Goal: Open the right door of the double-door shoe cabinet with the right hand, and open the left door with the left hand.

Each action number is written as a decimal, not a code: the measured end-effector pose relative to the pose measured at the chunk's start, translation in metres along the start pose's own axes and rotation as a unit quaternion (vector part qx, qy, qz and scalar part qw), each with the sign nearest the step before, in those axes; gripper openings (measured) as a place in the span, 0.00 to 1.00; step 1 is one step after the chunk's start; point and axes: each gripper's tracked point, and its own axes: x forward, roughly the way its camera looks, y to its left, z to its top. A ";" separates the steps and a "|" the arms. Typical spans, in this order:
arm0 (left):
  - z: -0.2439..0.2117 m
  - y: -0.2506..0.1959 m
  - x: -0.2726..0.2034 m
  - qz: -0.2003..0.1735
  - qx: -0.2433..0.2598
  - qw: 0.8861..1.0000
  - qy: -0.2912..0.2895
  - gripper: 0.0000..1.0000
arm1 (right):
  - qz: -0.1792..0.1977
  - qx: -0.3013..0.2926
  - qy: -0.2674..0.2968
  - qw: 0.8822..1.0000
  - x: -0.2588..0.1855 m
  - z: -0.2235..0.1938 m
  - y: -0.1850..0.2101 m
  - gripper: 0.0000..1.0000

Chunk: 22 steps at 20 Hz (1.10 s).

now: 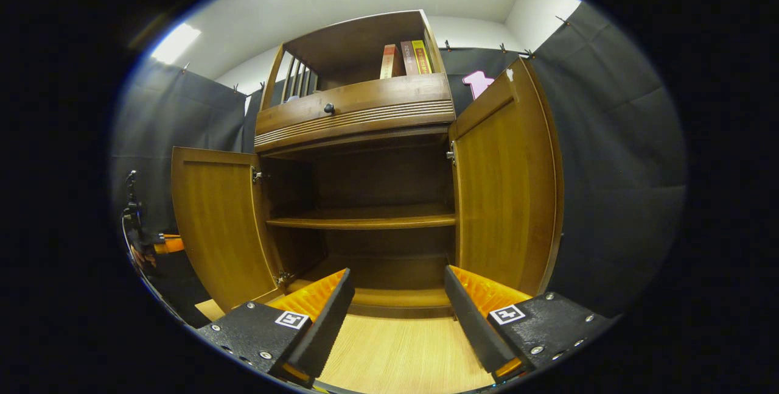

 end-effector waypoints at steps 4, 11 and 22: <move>0.023 -0.044 -0.039 -0.005 -0.018 1.000 -0.018 0.14 | 0.012 0.005 0.007 1.000 0.018 -0.005 0.006 0.92; 0.057 -0.132 -0.003 -0.008 -0.074 0.996 -0.040 0.14 | -0.002 0.000 0.006 1.000 0.037 -0.004 0.003 0.92; 0.056 -0.191 0.060 0.078 -0.038 0.994 -0.068 0.54 | -0.035 0.018 -0.026 0.999 0.007 0.006 -0.026 0.93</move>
